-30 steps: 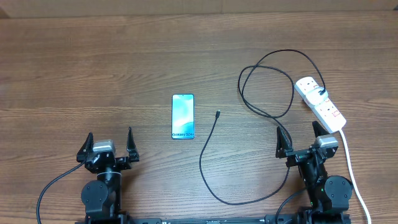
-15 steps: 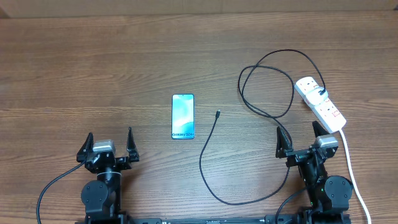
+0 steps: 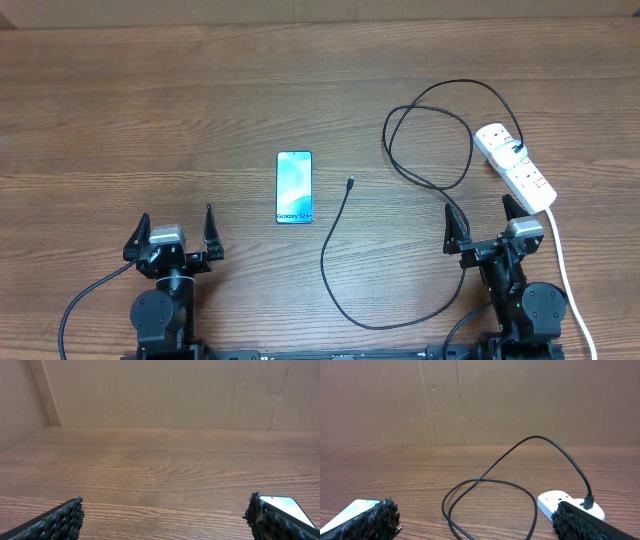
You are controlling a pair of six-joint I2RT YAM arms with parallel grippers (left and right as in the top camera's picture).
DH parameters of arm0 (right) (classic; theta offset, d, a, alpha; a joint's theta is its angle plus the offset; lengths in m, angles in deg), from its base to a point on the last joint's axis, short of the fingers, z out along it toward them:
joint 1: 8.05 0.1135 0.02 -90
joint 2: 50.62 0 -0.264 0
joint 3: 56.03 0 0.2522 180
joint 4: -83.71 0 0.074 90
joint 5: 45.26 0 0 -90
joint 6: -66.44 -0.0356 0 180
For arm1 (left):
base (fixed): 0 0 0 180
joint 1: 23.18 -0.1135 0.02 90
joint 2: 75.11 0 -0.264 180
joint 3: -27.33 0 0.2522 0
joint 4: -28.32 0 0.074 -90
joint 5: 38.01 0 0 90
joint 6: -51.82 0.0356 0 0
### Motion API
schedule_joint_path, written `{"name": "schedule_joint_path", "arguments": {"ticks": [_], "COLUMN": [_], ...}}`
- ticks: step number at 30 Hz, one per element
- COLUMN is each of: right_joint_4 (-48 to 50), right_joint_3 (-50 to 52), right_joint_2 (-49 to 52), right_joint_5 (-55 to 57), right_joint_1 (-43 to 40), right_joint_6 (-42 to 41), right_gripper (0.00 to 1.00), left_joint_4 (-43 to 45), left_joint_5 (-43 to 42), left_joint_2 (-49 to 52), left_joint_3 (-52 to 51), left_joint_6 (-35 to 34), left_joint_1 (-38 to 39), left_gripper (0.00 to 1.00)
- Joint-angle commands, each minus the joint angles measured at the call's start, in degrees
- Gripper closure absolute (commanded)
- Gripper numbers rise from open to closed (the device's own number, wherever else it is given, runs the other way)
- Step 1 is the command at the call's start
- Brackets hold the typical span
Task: Plug charger to phone and switch on socket
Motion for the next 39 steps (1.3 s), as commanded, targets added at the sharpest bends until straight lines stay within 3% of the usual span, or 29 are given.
{"name": "schedule_joint_path", "arguments": {"ticks": [1, 9, 13, 15, 17, 22, 25, 31, 36, 39], "right_joint_4": [0.2, 0.2, 0.2, 0.2, 0.2, 0.2, 0.2, 0.2, 0.2, 0.2], "right_joint_3": [0.6, 0.6, 0.6, 0.6, 0.6, 0.6, 0.6, 0.6, 0.6, 0.6], "right_joint_2": [-0.6, -0.6, -0.6, -0.6, -0.6, -0.6, -0.6, -0.6, -0.6, -0.6], "right_joint_5": [0.3, 0.3, 0.3, 0.3, 0.3, 0.3, 0.3, 0.3, 0.3, 0.3], "right_joint_1": [0.4, 0.4, 0.4, 0.4, 0.4, 0.4, 0.4, 0.4, 0.4, 0.4], "right_joint_6": [-0.2, -0.2, -0.2, -0.2, -0.2, -0.2, -0.2, -0.2, -0.2, -0.2], "right_gripper": [0.0, 0.0, 0.0, 0.0, 0.0, 0.0, 0.0, 0.0, 0.0, 0.0], "left_joint_4": [0.0, 1.3, 2.8, 2.8, 3.9, 34.8, 40.6, 21.8, -7.1, -24.6], "left_joint_5": [-0.4, -2.3, -23.5, -28.6, -26.3, -17.5, -7.2, -7.3, -13.7, -20.1], "left_joint_2": [-0.6, -0.6, -0.6, -0.6, -0.6, -0.6, -0.6, 5.5, 21.6, 34.4], "left_joint_3": [-0.2, -0.2, -0.2, -0.2, -0.2, 0.1, 3.6, 21.2, 44.3, 60.0], "left_joint_6": [-0.6, -2.5, -22.0, -27.4, -27.9, -28.8, -28.9, -28.7, -27.7, -19.1], "left_joint_1": [-0.5, -0.5, -0.5, -0.5, -0.5, -0.6, -0.6, -0.6, -0.6, -0.5], "left_gripper": [0.01, 0.01, 0.01, 0.0, 0.0, 0.0, 0.0, 0.0, 0.0, 0.0]}}
